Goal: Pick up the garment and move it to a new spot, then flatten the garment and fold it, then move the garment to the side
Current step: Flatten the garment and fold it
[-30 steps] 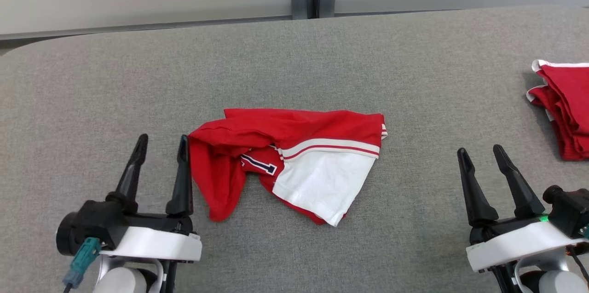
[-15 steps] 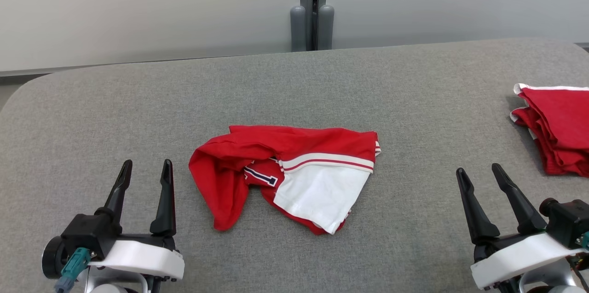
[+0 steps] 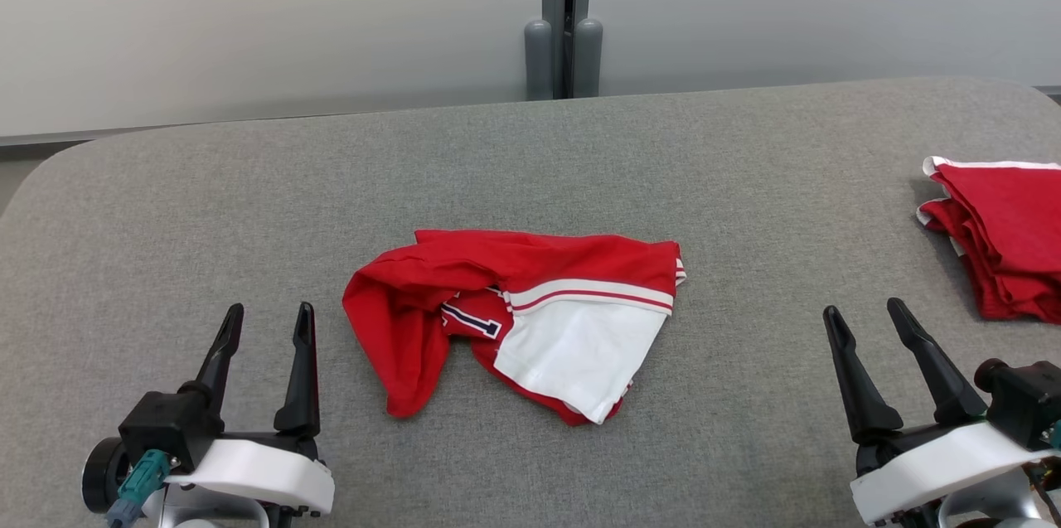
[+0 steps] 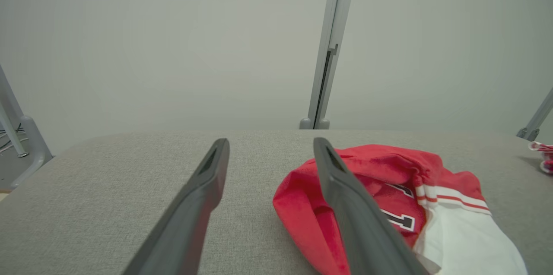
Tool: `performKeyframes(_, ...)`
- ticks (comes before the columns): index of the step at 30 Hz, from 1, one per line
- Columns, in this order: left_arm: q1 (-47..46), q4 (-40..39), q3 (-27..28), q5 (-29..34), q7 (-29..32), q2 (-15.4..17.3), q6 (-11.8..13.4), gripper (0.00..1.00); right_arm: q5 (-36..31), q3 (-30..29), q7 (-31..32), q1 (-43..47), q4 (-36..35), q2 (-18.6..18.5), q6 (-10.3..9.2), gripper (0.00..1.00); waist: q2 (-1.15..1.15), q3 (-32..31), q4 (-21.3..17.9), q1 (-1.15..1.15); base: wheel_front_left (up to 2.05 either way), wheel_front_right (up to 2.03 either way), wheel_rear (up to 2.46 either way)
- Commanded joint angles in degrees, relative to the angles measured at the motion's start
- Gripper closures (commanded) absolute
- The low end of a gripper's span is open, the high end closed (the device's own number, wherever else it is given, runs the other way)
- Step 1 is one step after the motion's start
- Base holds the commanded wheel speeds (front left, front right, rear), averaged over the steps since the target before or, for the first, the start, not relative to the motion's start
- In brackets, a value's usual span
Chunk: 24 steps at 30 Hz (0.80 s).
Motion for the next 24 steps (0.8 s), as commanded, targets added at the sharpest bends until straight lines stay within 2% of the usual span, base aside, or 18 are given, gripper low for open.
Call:
performKeyframes(1, -0.4, 0.1, -0.1, 0.2, -0.1, 0.3, 0.2, 0.0, 0.1, -0.2, 0.1, 0.3, -0.2, -0.2, 0.0, 0.0, 0.0, 0.0, 0.1, 0.0, 0.0, 0.0, 0.0)
performKeyframes(9, -1.9, -0.1, -0.5, 0.2, 0.0, 0.2, 0.2, 0.0, -0.8, 3.6, 1.7, -1.5, 0.4, -0.5, 0.0, 0.0, 0.0, 1.4, 1.3, 0.0, 0.0, 0.0, 0.0)
performKeyframes(19, -5.1, 0.7, -1.4, 0.6, -0.8, -1.2, -0.3, 0.0, -1.5, 23.0, 4.1, -7.2, 8.1, -2.7, 0.0, 0.0, 0.0, 4.8, 5.0, 0.0, 0.0, 0.0, 0.0)
performKeyframes(24, -6.3, 1.4, -1.5, 0.6, -1.2, -1.6, -0.7, 0.0, -2.6, 27.1, 3.7, -9.6, 11.0, -3.7, -0.01, 0.0, 0.0, 6.2, 5.9, 0.0, 0.0, 0.0, 0.0)
